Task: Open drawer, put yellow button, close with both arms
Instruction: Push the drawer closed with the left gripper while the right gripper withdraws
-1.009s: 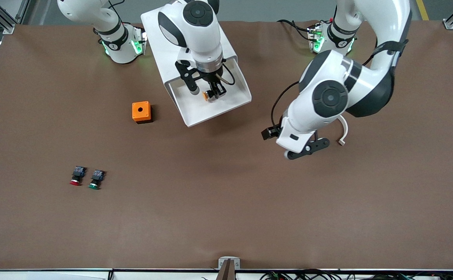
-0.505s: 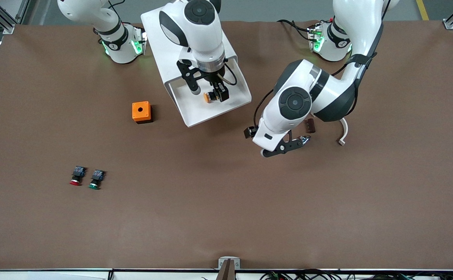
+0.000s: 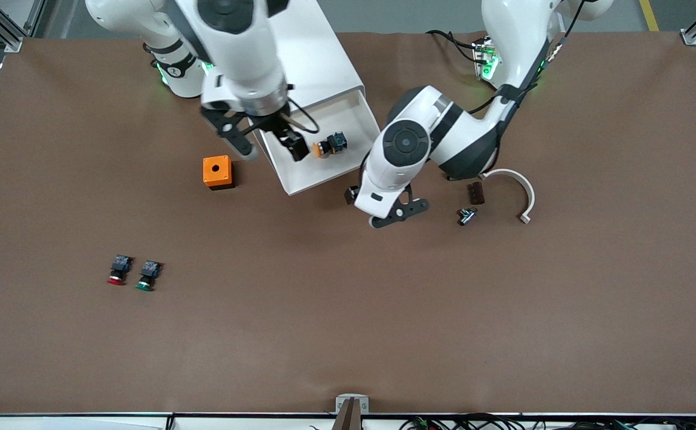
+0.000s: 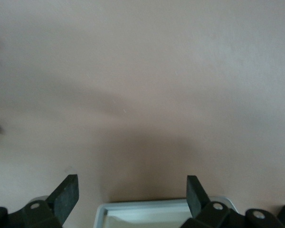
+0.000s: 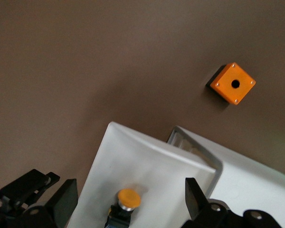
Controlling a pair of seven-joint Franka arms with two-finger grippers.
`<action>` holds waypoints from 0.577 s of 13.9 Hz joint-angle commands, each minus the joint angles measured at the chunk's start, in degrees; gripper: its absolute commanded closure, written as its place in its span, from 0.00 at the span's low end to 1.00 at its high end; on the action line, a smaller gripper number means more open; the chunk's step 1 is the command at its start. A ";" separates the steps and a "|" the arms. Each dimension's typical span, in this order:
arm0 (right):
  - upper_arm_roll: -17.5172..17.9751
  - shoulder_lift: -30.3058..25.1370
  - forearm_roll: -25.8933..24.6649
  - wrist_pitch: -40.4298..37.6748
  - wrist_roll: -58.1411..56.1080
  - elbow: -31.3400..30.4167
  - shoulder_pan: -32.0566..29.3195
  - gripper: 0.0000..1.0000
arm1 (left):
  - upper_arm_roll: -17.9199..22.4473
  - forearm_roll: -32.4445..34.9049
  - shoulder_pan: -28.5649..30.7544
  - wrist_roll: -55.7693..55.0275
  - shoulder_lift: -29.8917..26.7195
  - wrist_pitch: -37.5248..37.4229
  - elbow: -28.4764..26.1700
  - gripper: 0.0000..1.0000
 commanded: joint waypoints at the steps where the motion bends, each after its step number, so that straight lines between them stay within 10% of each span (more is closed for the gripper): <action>1: 0.80 -3.25 -0.10 -5.39 -17.61 0.31 -8.72 0.00 | -0.01 -2.11 -1.66 -1.94 0.11 1.00 0.12 0.00; 8: 0.80 -3.69 -0.62 -12.79 -62.11 3.65 -33.24 0.00 | -0.10 -5.11 -7.81 -7.03 0.63 2.05 -0.05 0.00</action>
